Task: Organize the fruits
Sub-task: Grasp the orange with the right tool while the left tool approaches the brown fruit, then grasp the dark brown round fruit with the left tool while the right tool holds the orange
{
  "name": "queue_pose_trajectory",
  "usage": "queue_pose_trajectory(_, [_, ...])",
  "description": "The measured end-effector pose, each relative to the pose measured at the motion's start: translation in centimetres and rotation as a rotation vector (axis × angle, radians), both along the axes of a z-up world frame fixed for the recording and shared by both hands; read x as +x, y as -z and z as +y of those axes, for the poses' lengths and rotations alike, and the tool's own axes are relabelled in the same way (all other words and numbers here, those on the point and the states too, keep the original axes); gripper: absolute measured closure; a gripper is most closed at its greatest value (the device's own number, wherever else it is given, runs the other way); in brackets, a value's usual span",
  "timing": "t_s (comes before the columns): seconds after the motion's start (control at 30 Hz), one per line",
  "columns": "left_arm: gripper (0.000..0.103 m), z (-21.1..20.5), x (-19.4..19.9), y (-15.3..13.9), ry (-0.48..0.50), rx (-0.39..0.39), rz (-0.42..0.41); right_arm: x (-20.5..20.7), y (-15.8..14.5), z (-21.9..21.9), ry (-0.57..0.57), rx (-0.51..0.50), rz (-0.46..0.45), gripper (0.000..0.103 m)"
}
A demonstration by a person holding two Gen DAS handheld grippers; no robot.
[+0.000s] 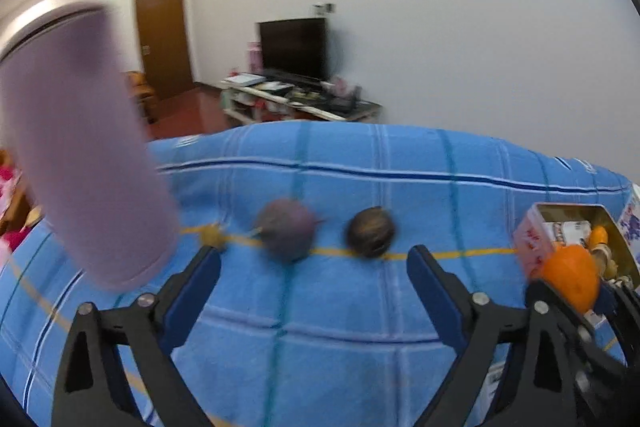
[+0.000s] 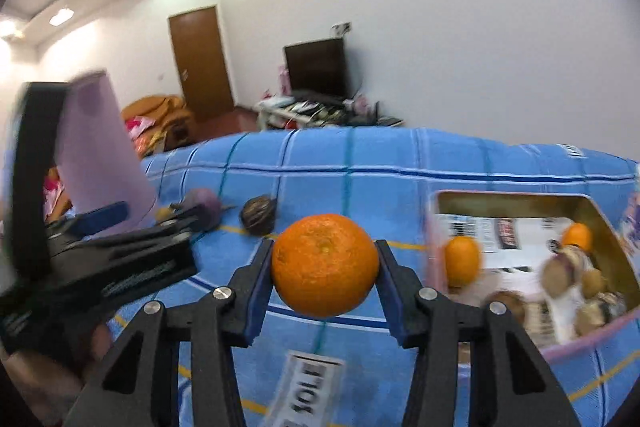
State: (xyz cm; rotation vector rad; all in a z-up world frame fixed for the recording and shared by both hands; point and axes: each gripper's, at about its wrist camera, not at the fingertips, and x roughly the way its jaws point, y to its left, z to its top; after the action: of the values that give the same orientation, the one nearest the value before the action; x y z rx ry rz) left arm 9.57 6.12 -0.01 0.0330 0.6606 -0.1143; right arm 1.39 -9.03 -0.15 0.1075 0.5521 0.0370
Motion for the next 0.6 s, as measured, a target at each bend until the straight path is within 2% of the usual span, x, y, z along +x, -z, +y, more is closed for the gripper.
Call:
queue_pose_trajectory(0.1, [0.026,-2.2,2.4,0.6,0.049,-0.024,0.049,-1.7,-1.0,-1.5,0.027,-0.008,-0.043,0.053])
queue_pose_trajectory(0.13, [0.034,-2.8,3.2,1.0,0.058,-0.032,0.067,-2.0,-1.0,-1.9,0.031,-0.012,-0.051,0.053])
queue_pose_trajectory(0.27, [0.045,-5.8,5.7,2.5,0.07,0.02,0.107,-2.5,-1.2,-2.9,0.039,-0.008,-0.057,0.053])
queue_pose_trajectory(0.5, [0.047,-7.6,8.1,3.3,0.015,0.112,0.122,-1.3,-0.5,-4.1,0.034,0.061,-0.02,0.053])
queue_pose_trajectory(0.53, [0.046,-7.8,8.4,3.4,0.009,0.124,0.124,-1.2,-0.5,-4.2,0.037,0.066,-0.018,0.053])
queue_pose_trajectory(0.6, [0.037,-7.8,9.2,3.6,0.0,0.131,0.137,-1.3,-0.7,-4.4,0.043,0.072,-0.019,0.053])
